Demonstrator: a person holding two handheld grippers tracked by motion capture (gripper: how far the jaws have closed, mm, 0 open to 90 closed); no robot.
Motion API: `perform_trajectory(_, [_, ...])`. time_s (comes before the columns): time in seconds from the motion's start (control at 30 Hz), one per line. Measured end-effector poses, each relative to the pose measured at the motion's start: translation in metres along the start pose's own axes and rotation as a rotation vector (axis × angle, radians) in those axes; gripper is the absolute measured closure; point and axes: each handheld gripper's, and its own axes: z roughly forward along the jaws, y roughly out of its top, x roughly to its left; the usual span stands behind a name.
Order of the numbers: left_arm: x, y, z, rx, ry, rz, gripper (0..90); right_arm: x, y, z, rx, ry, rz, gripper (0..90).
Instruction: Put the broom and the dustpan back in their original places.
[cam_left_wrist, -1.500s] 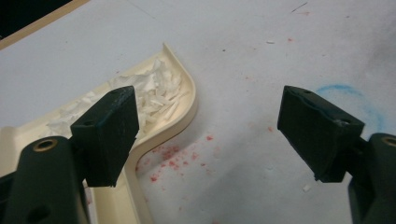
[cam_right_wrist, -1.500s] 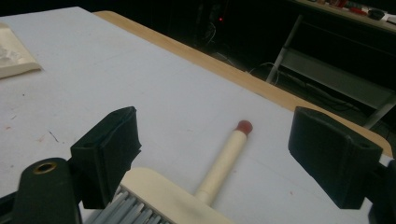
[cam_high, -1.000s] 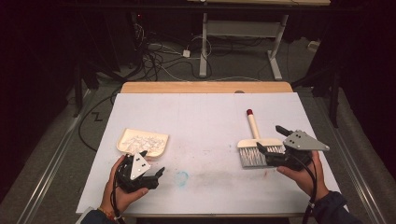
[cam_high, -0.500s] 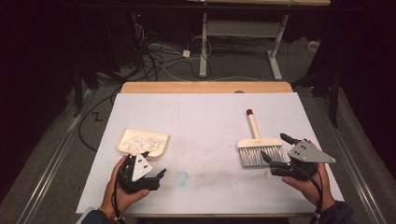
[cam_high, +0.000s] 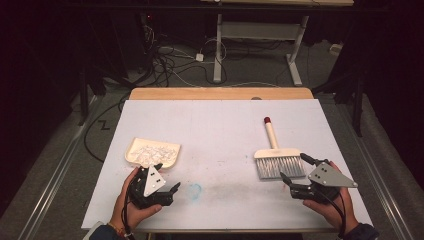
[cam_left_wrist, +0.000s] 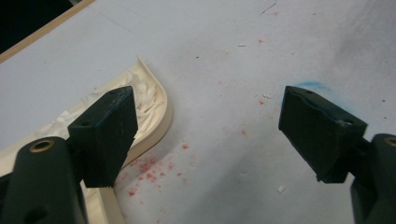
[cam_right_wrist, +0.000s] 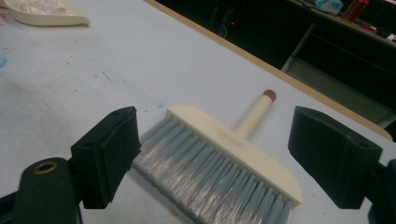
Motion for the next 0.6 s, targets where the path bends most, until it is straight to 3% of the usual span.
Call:
perform_trajectory(0.2, [-0.002, 0.000, 0.002, 0.009, 0.016, 0.021, 18.7, 0.004, -0.017, -0.001, 0.019, -0.005, 0.030, 17.0])
perform_trajectory(0.3, [-0.003, 0.000, 0.002, 0.008, 0.019, 0.026, 18.7, 0.008, -0.025, -0.001, 0.036, 0.002, 0.019, 17.0])
perform_trajectory(0.6, [-0.006, 0.000, 0.002, -0.001, 0.014, 0.044, 18.7, 0.010, -0.022, -0.004, 0.008, 0.012, 0.020, 17.0])
